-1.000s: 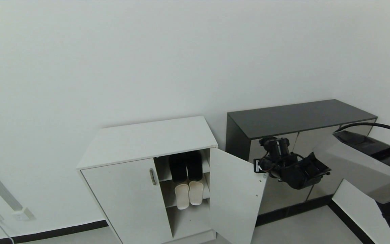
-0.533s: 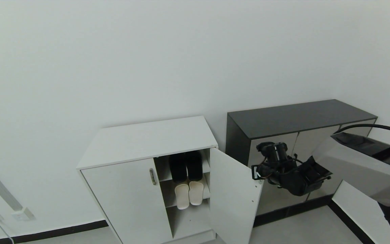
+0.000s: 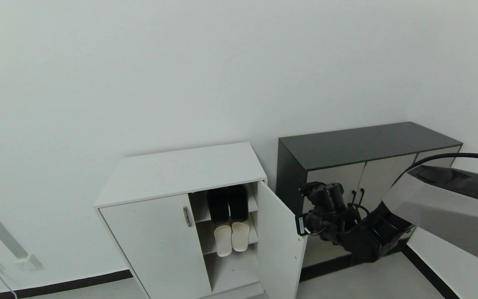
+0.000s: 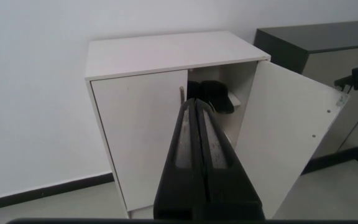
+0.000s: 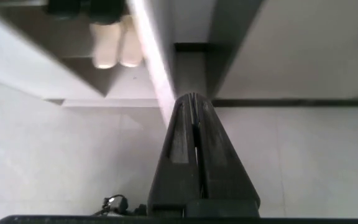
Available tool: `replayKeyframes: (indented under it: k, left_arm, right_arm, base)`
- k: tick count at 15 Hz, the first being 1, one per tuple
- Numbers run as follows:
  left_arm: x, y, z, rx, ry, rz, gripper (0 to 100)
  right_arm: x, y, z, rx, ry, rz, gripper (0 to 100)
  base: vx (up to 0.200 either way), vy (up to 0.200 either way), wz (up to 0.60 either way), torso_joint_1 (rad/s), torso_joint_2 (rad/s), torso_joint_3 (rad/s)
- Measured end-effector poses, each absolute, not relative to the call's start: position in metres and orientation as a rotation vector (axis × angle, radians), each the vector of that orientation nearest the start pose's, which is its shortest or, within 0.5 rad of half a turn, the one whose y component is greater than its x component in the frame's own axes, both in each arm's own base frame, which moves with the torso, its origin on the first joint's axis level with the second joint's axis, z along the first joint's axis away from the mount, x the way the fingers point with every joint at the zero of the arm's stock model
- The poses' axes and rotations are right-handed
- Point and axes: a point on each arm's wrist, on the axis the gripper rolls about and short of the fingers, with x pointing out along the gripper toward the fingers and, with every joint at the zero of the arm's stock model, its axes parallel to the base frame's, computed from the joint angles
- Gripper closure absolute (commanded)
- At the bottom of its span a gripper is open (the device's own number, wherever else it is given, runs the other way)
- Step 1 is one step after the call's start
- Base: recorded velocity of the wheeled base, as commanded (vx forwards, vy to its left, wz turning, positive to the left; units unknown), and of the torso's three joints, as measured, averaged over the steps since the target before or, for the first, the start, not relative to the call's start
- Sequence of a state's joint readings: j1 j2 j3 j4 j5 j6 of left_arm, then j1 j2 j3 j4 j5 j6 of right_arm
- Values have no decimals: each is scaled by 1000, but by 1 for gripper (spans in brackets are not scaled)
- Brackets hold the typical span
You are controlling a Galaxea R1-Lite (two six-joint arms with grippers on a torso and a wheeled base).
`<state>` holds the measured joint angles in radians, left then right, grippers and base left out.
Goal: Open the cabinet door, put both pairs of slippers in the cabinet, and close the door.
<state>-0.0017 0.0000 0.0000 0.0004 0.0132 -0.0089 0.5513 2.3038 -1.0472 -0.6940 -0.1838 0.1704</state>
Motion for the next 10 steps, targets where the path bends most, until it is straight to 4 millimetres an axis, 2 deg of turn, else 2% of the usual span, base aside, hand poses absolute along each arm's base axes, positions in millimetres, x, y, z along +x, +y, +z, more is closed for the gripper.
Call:
replayKeyframes:
  k: [2, 4, 7, 10]
  left_arm:
    - [-23, 0, 75, -9, 0, 12, 100]
    - [-23, 0, 75, -8, 0, 12, 100]
    - [-23, 0, 75, -7, 0, 13, 100]
    - [-23, 0, 75, -6, 0, 12, 100]
  right_arm:
    - [332, 221, 31, -48, 544, 359, 100]
    - [321, 223, 35, -51, 532, 382, 100]
    - [329, 217, 31, -44, 535, 363, 100]
    - [330, 225, 17, -58, 555, 376, 100]
  base:
    - [0, 0, 0, 0, 0, 0]
    - [0, 0, 0, 0, 0, 0]
    - [0, 0, 0, 0, 0, 0]
    - [0, 0, 0, 0, 0, 0]
